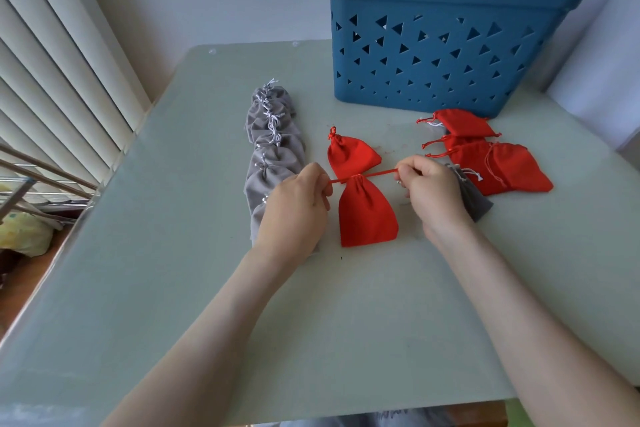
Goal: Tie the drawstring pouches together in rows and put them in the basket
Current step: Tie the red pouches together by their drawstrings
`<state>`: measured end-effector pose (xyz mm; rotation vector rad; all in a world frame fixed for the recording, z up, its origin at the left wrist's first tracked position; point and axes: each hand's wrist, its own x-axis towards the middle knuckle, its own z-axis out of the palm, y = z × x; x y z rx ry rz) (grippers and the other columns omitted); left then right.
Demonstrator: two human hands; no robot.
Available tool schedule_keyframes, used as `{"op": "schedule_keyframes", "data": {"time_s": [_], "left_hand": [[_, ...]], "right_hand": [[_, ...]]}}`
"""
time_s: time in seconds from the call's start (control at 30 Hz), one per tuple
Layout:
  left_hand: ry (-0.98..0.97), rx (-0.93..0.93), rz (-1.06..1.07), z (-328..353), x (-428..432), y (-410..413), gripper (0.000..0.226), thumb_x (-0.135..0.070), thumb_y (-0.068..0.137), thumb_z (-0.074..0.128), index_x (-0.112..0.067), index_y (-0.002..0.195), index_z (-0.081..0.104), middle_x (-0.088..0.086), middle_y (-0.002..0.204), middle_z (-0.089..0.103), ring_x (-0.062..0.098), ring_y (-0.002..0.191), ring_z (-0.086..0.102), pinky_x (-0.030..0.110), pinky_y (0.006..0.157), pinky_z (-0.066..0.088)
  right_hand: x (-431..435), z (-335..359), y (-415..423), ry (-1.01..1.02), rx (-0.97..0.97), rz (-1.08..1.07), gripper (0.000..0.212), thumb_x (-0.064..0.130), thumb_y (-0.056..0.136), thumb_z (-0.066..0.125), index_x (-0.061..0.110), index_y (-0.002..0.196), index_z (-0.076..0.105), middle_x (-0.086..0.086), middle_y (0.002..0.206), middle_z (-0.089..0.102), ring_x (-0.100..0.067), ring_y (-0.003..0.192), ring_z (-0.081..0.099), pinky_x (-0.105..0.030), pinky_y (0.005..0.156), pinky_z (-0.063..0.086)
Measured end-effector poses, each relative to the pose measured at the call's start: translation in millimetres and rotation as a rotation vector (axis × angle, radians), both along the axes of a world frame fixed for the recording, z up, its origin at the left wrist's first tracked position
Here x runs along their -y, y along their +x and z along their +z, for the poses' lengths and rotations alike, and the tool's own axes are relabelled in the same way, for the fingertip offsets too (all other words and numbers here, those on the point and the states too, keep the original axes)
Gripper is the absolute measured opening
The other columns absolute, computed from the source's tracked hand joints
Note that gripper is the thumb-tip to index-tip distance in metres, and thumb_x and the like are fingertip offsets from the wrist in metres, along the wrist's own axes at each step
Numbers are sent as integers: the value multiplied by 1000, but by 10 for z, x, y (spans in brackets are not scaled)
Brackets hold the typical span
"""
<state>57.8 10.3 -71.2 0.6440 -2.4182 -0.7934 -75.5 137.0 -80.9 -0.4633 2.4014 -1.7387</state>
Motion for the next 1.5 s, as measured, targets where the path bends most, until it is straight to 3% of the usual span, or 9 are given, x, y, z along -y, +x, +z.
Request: {"op": "schedule_keyframes", "data": {"time_s": [0.13, 0.23, 0.37, 0.47, 0.6, 0.73, 0.9, 1.2, 1.5], "left_hand": [[55, -106, -67, 40, -30, 34, 31, -13, 90, 35, -33, 68, 45, -9, 64, 61, 12, 69, 58, 26, 63, 44], [21, -139, -97, 44, -40, 59, 27, -18, 88, 35, -37, 70, 43, -14, 62, 59, 10, 70, 58, 33, 68, 47], [-31, -168, -84, 12, -15, 55, 23, -19, 89, 36, -25, 73, 52, -11, 61, 58, 17, 69, 58, 41, 65, 50], [-130, -120, -86, -36, 27, 34, 27, -24, 89, 34, -16, 77, 57, -3, 65, 61, 21, 69, 57, 43, 63, 49], [-216, -120, -160, -51, 43, 9, 34, -30, 92, 35, -12, 82, 62, 1, 71, 64, 24, 73, 58, 36, 66, 40], [-208, -203, -255, -24, 38, -3, 29, -26, 94, 43, -8, 88, 66, -1, 76, 65, 20, 73, 58, 24, 68, 41], [-176, -273, -222, -5, 6, -1, 13, -16, 90, 57, -6, 91, 65, 1, 82, 67, 11, 78, 54, 20, 69, 42], [145, -195, -99, 80, -114, 29, 14, -21, 93, 59, -19, 80, 54, -18, 65, 59, -9, 64, 54, 6, 62, 37], [304, -191, -91, 48, -149, -17, 23, -26, 94, 57, -12, 76, 56, -9, 62, 59, 1, 59, 51, 14, 60, 37]], "right_hand": [[-13, 30, 7, 28, -28, 3, 28, 6, 93, 52, 16, 68, 59, 12, 68, 56, -2, 65, 46, -21, 66, 37], [-53, 53, 24, 194, -236, 43, 17, 3, 92, 53, 4, 81, 66, 10, 73, 52, -9, 73, 46, -20, 66, 30], [-63, 46, 17, 261, -310, 81, 15, 2, 91, 54, 2, 85, 68, 14, 74, 46, -13, 84, 46, -19, 71, 27], [-55, 117, 56, 126, -412, 67, 14, 3, 88, 55, 7, 89, 68, 9, 85, 56, -12, 90, 52, -17, 76, 34], [-24, 211, 188, -56, -311, 324, 20, 20, 89, 53, 25, 103, 67, 15, 106, 66, -4, 106, 56, -16, 93, 40], [1, 190, 273, -23, -157, 567, 15, 18, 92, 56, 25, 100, 67, 5, 97, 72, -10, 100, 64, -38, 99, 46], [-7, 192, 295, -58, -82, 629, 17, 20, 90, 58, 31, 102, 64, 1, 85, 72, -14, 92, 66, -47, 101, 44], [-30, 282, 330, -251, 51, 748, 25, 9, 88, 55, 24, 108, 62, 7, 79, 68, -11, 85, 61, -22, 80, 44], [18, 244, 327, -215, 50, 644, 23, 1, 89, 59, 21, 98, 66, 5, 75, 63, -2, 72, 59, -14, 66, 44]]}}
